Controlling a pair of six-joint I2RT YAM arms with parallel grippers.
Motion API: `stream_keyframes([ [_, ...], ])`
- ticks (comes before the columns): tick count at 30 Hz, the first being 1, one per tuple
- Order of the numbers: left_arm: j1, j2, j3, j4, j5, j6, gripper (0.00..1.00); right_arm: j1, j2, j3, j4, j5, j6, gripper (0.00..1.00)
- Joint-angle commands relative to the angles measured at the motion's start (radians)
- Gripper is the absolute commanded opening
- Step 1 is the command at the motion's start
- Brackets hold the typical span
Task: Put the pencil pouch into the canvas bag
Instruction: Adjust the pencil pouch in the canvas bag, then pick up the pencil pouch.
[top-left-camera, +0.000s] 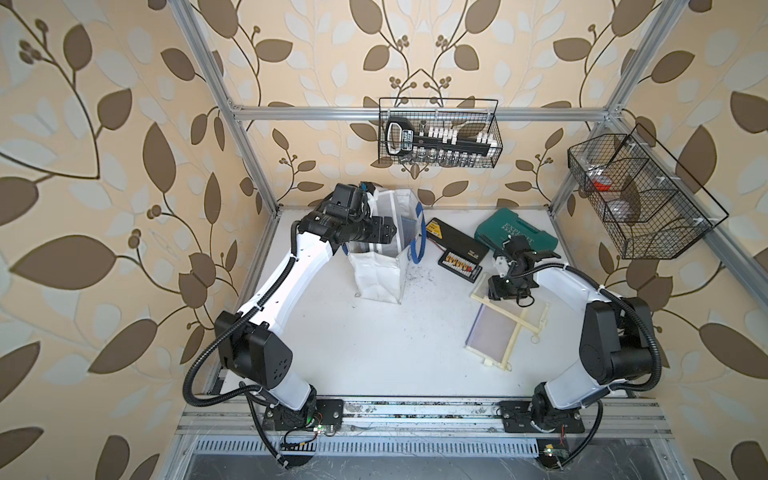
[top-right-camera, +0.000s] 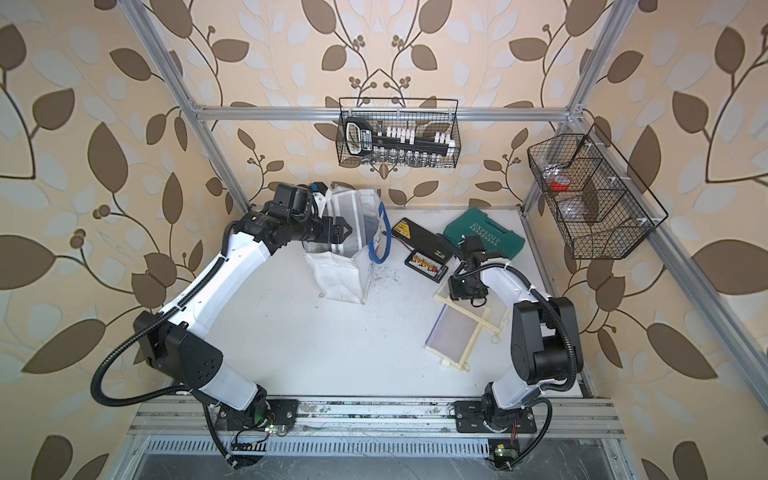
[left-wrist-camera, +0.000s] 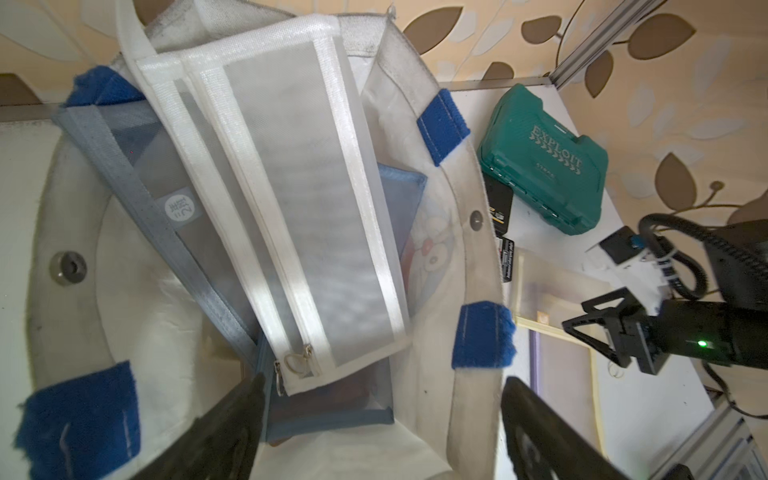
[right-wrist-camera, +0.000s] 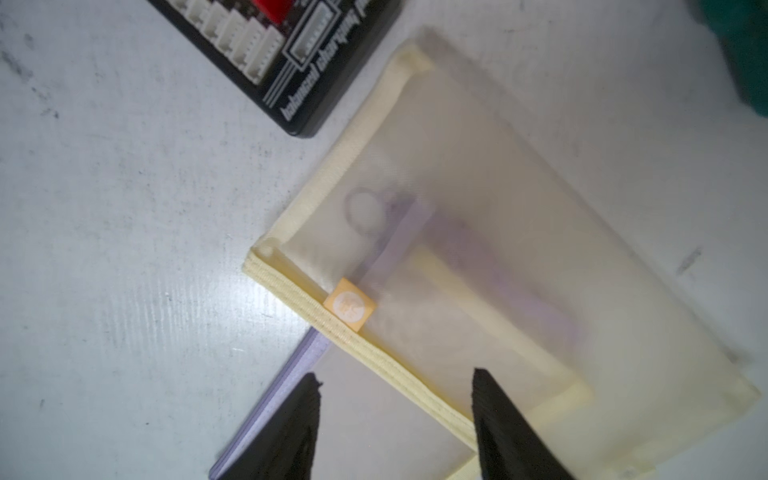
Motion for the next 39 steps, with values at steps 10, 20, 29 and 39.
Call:
stream_keyframes([
  [10, -0.009, -0.213, -0.167, 0.086, 0.114, -0.168, 0.91, 0.182, 0.195, 0.077, 0.021, 0.270, 0.015, 0.77],
  [20, -0.009, -0.250, -0.189, 0.067, 0.121, -0.193, 0.90, 0.196, 0.272, 0.095, 0.054, 0.313, -0.006, 0.48],
  [29, -0.009, -0.256, -0.196, 0.075, 0.129, -0.206, 0.89, 0.205, 0.239, 0.082, 0.059, 0.291, -0.005, 0.06],
  [39, -0.009, -0.279, -0.218, 0.058, 0.146, -0.159, 0.89, 0.215, 0.056, 0.156, -0.063, 0.272, -0.004, 0.00],
])
